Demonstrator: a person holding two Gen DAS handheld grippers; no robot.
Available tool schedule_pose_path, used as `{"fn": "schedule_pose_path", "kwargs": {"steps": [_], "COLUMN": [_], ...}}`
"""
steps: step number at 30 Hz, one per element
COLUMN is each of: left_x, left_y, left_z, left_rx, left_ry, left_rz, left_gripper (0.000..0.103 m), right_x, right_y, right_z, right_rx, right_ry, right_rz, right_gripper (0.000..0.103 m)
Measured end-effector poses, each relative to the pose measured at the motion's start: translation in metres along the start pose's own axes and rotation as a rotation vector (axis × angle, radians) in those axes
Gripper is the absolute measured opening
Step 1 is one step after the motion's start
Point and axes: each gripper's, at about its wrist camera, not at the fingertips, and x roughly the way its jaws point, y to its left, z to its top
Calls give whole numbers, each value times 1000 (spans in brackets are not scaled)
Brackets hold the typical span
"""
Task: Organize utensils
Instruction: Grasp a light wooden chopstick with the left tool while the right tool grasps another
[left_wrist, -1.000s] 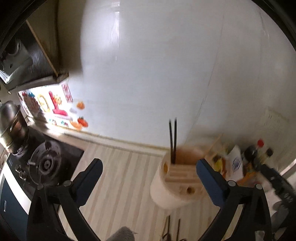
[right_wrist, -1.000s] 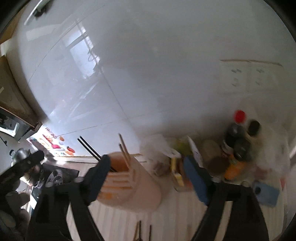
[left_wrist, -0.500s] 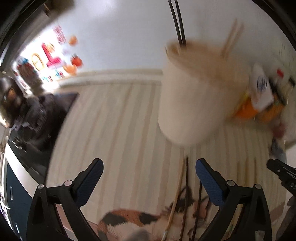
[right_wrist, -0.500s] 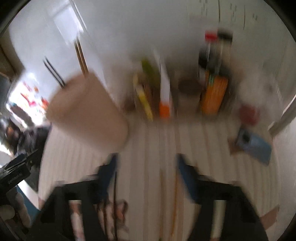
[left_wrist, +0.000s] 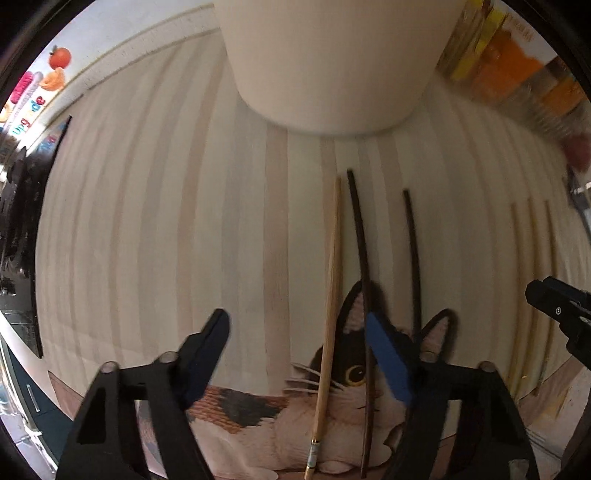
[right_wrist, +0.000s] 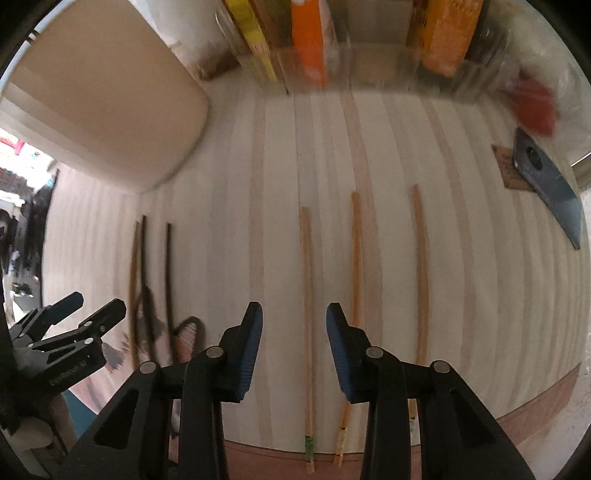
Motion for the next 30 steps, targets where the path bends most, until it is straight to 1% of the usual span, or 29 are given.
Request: {"fn": "schedule_pose_path", "kwargs": {"steps": [1,2,4,5,6,7,8,9,10,12,13,16,17,18,20,24,25,28,29,30], "left_x": [3,6,7,7,6,5,5,5,5,2,2,-1,-1,-3,-2,-3,-4,-3,-3,-3], "left_y": [0,1,6,8,10,13,14,19,21,27,29,33,30,40,36,39,41,43,36,38], "left_z": [0,-1,-2,-2,-1,-1,-1,1,1,1,1,5,5,10,11,11,11,10,11,11], "left_rx": [-1,-3,-32,-44,-53,-60,-66,-75,-78,-88,-93,-71,-53,-39,-17,-24,-23,-26,-27,-29], "left_ry": [6,16,6,7,4,1,-1,-3,-4,4,7,6,4,3,3,5,4,3,2,2], "left_rz": [-1,-1,-28,-36,-30,-29,-28,-28,-26,-30,-33,-37,-50,-52,-40,-45,-44,-40,-37,-36], "left_gripper": [58,55,49,46,37,30,27,21,14,8,7,5,5,5,5,5,5,5,5,5], "right_x": [4,7,16,21,26,25,26,27,27,29,29,33,34,35,36,37,37,38,38,38], "right_y": [2,4,6,6,5,5,6,8,10,13,15,26,29,33,39,41,43,42,42,43], "right_z": [0,0,-1,-1,-2,-3,-3,-4,-4,-4,-4,-1,-1,-2,-3,-7,0,0,0,2], "right_rx": [-13,-20,-26,-24,-18,-15,-14,-12,-11,-5,-6,-15,-22,-32,-51,-69,-71,-77,-78,-78], "right_ry": [12,21,42,53,67,51,57,57,56,57,59,76,78,83,82,98,102,108,108,107], "right_rz": [-11,-19,-38,-49,-63,-76,-86,-113,-125,-153,-136,-91,-76,-68,-76,-83,-83,-85,-86,-89], "right_gripper": [38,38,36,34,28,24,22,18,17,15,8,8,8,8,8,8,8,8,8,8]}}
